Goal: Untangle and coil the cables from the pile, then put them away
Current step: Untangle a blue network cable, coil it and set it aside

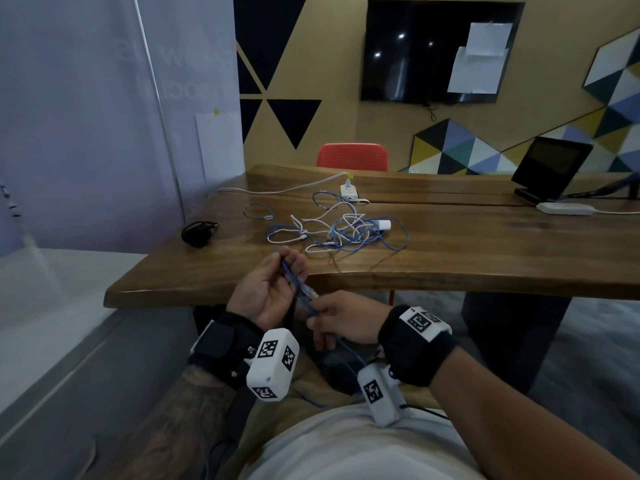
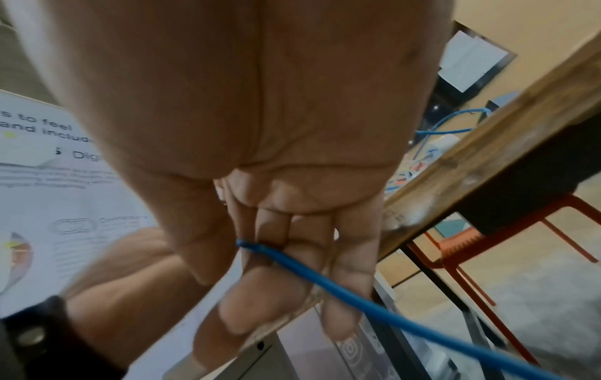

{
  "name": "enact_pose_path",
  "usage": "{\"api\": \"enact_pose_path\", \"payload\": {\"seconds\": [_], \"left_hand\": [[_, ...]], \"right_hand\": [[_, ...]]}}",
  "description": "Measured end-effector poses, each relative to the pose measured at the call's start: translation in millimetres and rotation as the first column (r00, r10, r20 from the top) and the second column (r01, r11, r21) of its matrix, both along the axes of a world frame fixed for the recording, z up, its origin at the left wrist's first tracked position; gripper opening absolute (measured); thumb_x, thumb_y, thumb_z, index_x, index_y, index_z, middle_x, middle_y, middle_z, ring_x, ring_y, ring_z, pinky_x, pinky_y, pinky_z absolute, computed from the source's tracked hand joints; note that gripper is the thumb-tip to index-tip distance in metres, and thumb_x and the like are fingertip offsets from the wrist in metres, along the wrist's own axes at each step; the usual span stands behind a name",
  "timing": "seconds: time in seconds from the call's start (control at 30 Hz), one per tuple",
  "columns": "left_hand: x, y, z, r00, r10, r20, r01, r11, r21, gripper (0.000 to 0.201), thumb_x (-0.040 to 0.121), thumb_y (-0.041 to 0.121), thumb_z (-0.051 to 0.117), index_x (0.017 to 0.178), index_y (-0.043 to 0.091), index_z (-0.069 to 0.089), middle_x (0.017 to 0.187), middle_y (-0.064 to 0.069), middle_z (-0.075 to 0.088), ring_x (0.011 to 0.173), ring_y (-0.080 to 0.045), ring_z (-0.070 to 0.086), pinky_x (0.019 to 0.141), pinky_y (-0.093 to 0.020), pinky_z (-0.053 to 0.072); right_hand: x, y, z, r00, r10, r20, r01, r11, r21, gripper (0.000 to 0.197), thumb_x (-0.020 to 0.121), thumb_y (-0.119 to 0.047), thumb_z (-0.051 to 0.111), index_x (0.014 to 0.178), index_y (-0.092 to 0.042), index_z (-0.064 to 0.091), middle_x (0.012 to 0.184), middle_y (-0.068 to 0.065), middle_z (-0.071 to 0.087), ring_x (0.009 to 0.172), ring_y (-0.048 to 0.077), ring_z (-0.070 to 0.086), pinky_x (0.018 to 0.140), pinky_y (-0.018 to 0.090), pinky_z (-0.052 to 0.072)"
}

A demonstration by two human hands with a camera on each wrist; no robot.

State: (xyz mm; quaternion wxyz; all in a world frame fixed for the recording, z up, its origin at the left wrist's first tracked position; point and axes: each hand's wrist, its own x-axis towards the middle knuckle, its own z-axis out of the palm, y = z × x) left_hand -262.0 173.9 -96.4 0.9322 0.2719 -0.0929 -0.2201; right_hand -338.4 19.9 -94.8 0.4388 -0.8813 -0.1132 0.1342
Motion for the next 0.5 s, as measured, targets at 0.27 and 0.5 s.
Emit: {"api": "enact_pose_path", "payload": {"seconds": [0.27, 0.5], "left_hand": [[1.3, 6.4, -15.7, 0.956, 0.103, 0.274, -0.185, 0.937, 0.295, 0.026, 0.104, 0.008, 0.032, 0.097, 0.004, 0.057, 0.086, -0.011, 0.071, 0.086, -0.022, 0.072, 0.087, -0.035, 0.055], [-15.1, -7.6, -22.7, 0.836, -0.191, 0.515, -0.173, 0.799, 0.576, 0.021, 0.101, 0.004, 0.039, 0.097, -0.005, 0.057, 0.064, -0.012, 0.057, 0.052, -0.02, 0.052, 0.056, -0.026, 0.046]], "right_hand": [[-7.4, -7.8, 16.0, 0.906, -0.112, 0.409, 0.2, 0.964, -0.178, 0.013, 0.094, -0.028, 0.063, 0.088, -0.019, 0.071, 0.064, -0.001, 0.061, 0.056, 0.01, 0.051, 0.06, 0.035, 0.052], [-7.6, -22.2, 31.9, 0.811, -0.174, 0.559, 0.214, 0.977, -0.007, 0.019, 0.078, -0.029, 0.058, 0.094, -0.032, 0.069, 0.08, -0.011, 0.069, 0.081, 0.008, 0.066, 0.08, 0.041, 0.059]]}}
